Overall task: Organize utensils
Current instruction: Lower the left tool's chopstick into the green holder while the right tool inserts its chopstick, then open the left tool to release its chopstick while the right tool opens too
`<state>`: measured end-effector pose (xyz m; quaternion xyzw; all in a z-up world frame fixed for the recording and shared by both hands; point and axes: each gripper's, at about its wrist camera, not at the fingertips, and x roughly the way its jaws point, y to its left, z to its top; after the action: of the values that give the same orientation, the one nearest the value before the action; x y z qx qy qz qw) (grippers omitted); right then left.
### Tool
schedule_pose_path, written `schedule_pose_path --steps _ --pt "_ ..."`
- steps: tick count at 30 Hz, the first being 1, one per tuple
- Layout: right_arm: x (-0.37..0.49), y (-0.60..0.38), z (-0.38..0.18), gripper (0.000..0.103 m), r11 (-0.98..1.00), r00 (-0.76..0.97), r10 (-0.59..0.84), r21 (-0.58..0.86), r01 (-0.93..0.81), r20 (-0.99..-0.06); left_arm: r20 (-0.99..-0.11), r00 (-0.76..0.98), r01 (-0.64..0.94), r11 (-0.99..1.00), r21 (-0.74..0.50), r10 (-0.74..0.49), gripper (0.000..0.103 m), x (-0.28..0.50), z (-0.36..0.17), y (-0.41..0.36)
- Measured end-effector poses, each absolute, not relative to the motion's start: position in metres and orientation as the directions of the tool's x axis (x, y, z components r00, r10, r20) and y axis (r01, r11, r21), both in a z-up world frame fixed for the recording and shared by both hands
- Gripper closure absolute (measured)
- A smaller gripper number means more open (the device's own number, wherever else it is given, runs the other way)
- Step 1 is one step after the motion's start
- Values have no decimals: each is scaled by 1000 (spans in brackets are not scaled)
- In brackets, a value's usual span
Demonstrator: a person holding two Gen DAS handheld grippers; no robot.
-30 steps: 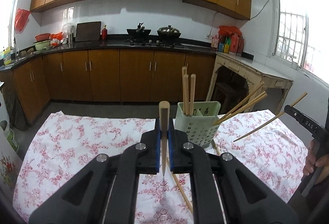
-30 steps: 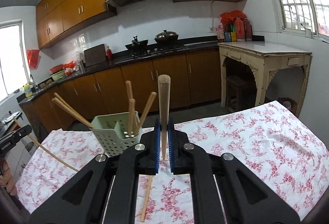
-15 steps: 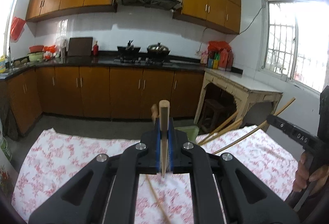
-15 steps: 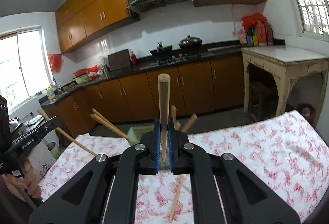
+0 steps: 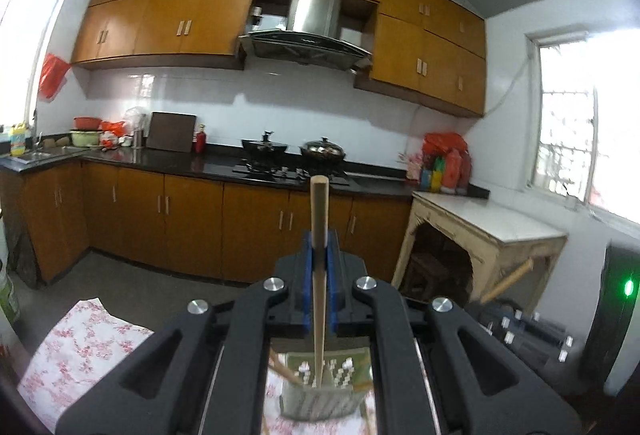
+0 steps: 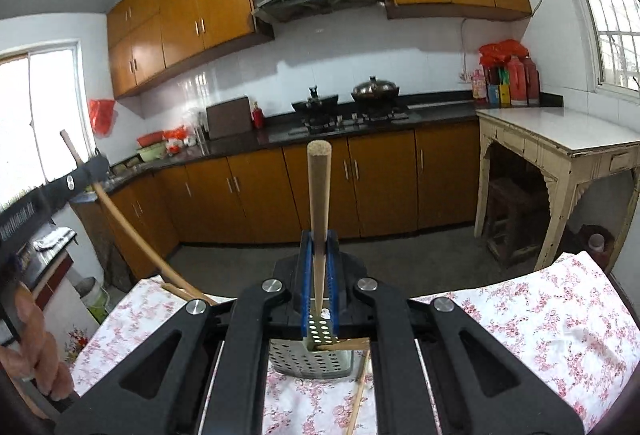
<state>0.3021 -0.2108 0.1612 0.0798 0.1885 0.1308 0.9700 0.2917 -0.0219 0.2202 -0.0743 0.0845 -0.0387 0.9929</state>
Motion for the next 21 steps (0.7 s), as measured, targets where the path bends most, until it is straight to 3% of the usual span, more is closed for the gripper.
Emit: schedule_pose_path --steps 6,21 --pt "319 -207 141 95 953 873 286 211 -216 -395 -147 989 8 991 -136 -28 96 319 212 -25" --pt "341 -200 112 95 948 815 303 244 -205 -494 -337 940 3 988 -155 -56 96 353 156 -15"
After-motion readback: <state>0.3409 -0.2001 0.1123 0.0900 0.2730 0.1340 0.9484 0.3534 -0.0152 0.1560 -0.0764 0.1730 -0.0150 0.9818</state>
